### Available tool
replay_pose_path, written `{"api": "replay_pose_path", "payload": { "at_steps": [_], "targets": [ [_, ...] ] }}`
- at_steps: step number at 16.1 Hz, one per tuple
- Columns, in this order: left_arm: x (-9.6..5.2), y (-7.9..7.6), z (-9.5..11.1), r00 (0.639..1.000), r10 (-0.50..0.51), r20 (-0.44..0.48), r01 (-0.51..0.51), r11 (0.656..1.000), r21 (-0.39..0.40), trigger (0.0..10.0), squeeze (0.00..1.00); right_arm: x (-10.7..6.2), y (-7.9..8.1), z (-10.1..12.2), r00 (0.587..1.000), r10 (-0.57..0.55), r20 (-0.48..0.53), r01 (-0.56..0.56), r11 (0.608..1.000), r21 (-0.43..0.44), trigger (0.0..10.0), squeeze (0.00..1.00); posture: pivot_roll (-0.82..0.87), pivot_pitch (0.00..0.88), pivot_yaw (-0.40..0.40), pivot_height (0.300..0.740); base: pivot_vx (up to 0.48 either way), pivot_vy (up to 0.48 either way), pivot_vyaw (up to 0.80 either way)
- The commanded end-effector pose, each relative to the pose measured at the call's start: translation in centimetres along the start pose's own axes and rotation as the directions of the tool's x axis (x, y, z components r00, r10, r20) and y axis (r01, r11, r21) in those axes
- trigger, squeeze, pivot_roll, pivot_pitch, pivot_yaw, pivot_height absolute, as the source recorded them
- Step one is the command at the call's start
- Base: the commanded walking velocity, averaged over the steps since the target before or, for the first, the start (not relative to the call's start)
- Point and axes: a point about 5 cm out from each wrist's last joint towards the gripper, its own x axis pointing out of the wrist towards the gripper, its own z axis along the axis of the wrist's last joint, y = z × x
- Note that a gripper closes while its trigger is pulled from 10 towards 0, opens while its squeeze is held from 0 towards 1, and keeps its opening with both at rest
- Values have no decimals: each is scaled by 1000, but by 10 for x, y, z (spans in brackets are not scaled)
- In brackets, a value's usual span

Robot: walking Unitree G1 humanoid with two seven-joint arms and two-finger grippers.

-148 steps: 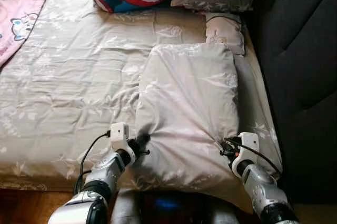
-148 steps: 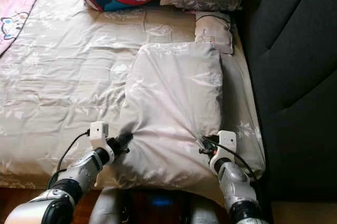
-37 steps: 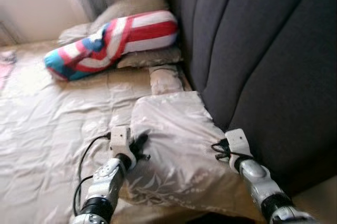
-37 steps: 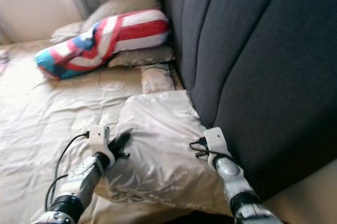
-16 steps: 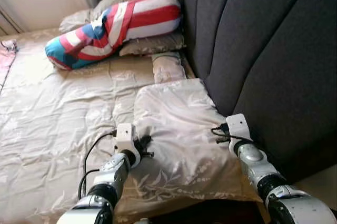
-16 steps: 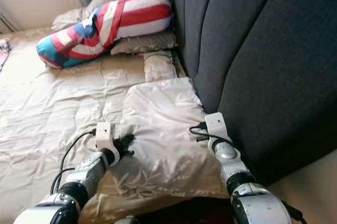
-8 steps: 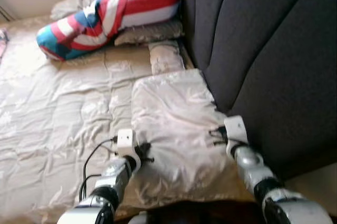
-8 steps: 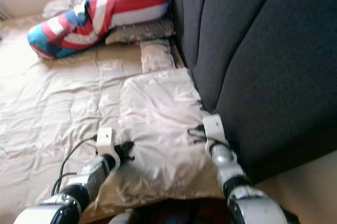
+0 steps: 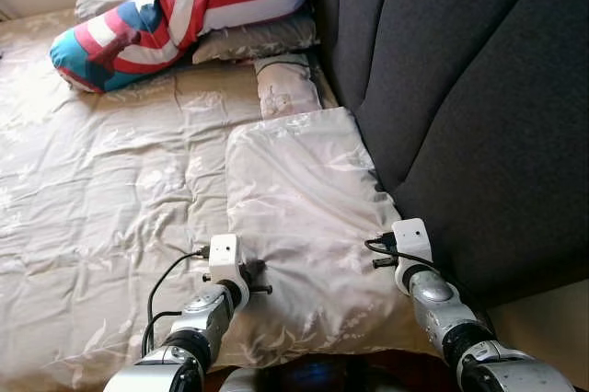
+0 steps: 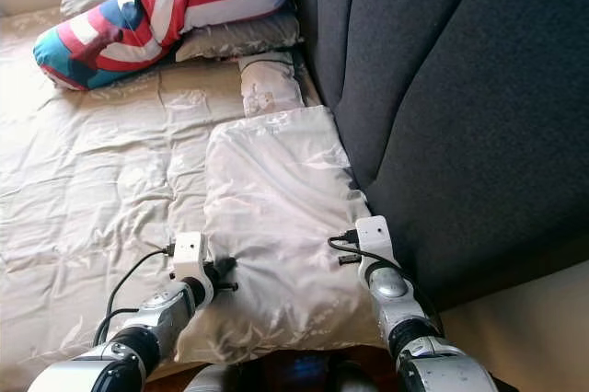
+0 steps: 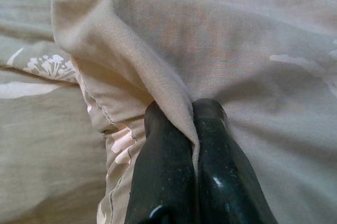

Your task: Clean up the room

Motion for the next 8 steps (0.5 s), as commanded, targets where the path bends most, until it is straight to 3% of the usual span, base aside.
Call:
{"api": "replay_pose_path", "payload": {
  "at_steps": [1, 2, 3, 4, 8],
  "targets": [
    [3, -8, 6, 1000, -23, 19, 23, 1000, 1, 10000, 0, -1, -1, -4, 1000, -7, -10, 7, 1000, 18, 10000, 0, -14, 284, 31, 740, 0, 0, 0],
    [3, -7, 7, 999, -21, 24, 21, 1000, -3, 10000, 125, -1, -2, -2, 1000, -11, -5, 11, 1000, 21, 10000, 0, -15, 284, 32, 740, 0, 0, 0],
    [3, -7, 7, 999, -22, 28, 22, 1000, -7, 10000, 525, 0, -3, -1, 1000, -14, -1, 14, 1000, 23, 10000, 0, -15, 284, 33, 740, 0, 0, 0],
    [3, -8, 7, 999, -26, 31, 27, 999, -18, 10000, 1000, 0, -4, 1, 1000, -19, 10, 19, 999, 32, 10000, 0, -15, 284, 33, 740, 0, 0, 0],
    [3, -8, 8, 998, -38, 45, 39, 999, -35, 10000, 1000, 1, -5, 8, 999, -20, 37, 19, 999, 40, 10000, 0, -7, 280, 32, 740, 0, 0, 0]
  ]
}}
